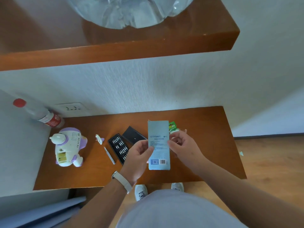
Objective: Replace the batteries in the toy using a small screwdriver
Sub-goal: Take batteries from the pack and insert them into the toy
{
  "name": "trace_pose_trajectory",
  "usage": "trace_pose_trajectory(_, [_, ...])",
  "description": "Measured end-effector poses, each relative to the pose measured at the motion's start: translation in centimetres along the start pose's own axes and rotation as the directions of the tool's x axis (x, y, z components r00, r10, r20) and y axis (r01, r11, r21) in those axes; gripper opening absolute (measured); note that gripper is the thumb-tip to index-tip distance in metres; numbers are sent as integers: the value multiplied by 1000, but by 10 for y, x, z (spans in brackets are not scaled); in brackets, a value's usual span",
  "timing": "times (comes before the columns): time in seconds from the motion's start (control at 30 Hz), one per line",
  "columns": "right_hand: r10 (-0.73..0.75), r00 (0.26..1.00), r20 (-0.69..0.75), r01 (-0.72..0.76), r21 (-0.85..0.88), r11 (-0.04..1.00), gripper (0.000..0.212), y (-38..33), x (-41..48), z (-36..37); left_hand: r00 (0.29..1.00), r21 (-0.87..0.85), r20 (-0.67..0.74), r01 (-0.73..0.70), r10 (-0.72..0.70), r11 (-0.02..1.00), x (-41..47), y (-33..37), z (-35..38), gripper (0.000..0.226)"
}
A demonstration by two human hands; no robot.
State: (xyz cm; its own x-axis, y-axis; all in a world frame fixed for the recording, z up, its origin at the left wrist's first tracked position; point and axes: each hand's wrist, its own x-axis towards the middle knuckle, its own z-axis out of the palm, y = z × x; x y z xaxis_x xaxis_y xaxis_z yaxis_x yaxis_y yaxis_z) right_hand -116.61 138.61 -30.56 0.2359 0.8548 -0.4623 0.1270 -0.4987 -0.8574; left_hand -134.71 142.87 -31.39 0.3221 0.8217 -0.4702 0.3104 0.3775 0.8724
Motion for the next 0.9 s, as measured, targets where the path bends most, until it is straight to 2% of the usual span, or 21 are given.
trace_pose_trajectory(0.23, [18,999,48,-13,-105,994,19,23,4,15,990,-143,-107,77,-93,987,8,-15,6,13])
trace_pose_trajectory(0.4, [47,997,55,-38,-147,988,17,42,13,17,978,-184,-97,164,-183,969,18,-32,13,14])
trace_pose_trajectory(0.57, [99,994,37,-89,-214,973,19,68,27,22,966,-173,-84,227,-244,958,31,-48,22,17])
trace_pose_trajectory(0.77, [158,987,18,-145,-311,939,40,95,46,25,952,-108,-113,273,-285,956,49,-63,33,18])
trace_pose_trajectory(0.9, [131,991,10,-115,-419,901,35,101,57,26,944,-43,-146,293,-297,955,58,-68,41,19])
